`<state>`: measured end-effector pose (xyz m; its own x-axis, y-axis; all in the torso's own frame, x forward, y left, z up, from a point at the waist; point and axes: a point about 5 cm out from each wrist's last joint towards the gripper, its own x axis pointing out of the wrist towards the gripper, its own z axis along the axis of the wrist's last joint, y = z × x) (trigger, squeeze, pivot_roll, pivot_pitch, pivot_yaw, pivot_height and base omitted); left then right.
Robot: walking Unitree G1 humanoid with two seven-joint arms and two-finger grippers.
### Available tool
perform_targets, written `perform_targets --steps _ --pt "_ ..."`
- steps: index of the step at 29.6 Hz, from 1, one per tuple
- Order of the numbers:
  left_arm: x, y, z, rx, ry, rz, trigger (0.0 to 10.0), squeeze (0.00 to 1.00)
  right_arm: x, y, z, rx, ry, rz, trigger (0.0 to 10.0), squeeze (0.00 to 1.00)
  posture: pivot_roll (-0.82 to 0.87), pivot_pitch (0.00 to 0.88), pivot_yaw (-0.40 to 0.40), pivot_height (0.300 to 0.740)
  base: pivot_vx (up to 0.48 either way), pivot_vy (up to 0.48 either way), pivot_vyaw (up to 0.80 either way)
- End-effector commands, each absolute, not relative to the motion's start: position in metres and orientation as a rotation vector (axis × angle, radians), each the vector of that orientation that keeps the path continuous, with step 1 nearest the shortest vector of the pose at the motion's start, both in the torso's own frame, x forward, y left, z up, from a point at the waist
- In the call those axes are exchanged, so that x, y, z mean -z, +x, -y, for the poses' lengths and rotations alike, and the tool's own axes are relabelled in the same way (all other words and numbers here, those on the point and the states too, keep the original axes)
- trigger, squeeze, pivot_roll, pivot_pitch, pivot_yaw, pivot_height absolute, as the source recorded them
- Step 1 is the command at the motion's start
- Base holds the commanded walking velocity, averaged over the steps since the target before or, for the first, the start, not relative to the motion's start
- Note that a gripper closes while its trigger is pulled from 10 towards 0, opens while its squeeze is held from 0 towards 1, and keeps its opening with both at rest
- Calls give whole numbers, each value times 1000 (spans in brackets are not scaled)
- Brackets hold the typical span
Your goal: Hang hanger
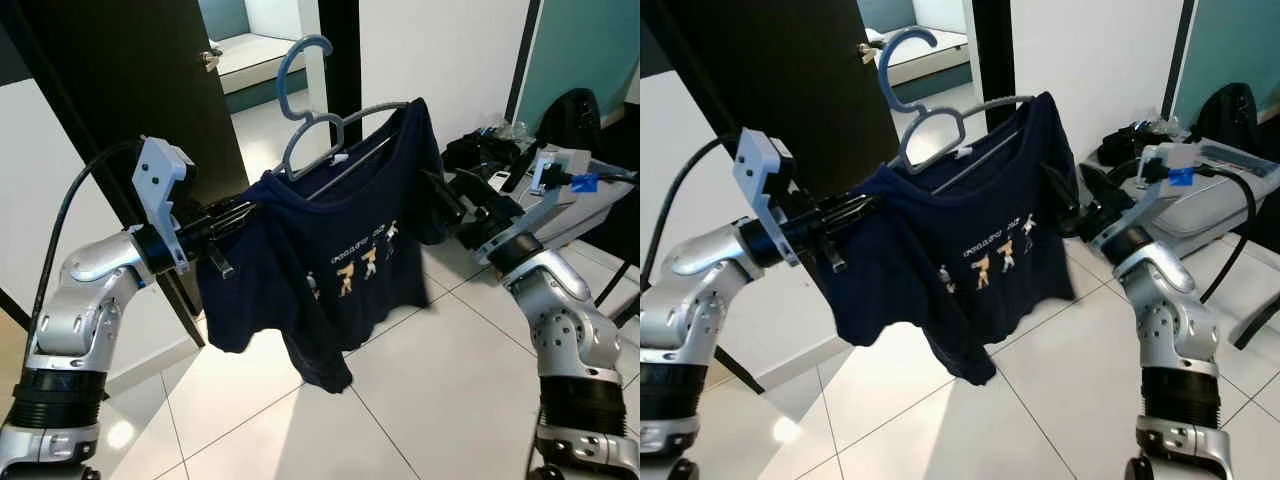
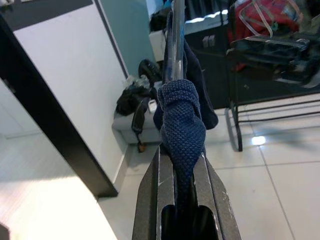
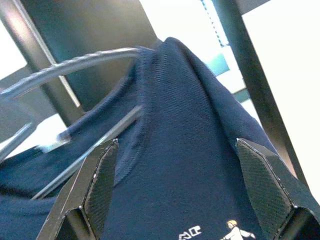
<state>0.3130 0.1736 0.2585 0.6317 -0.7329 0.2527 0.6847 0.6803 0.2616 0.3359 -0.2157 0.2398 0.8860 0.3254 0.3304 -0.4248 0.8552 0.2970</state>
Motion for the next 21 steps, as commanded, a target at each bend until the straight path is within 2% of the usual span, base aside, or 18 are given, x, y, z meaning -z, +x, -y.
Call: perform_targets --steps 1,11,13,21 --pt "-264 309 -177 793 135 392 10000 0 -236 338 208 -420 422 257 10000 0 -80 0 107 740 0 0 0" --pt "-258 306 -166 819 141 381 10000 0 -226 343 191 -392 482 163 10000 0 -75 0 103 740 0 0 0" --pt "-256 304 -160 844 147 375 10000 0 -229 342 179 -454 512 162 10000 0 -74 0 105 740 0 0 0" --pt "-256 301 -155 876 144 375 10000 0 -232 344 178 -435 548 168 10000 0 -73 0 105 740 0 0 0"
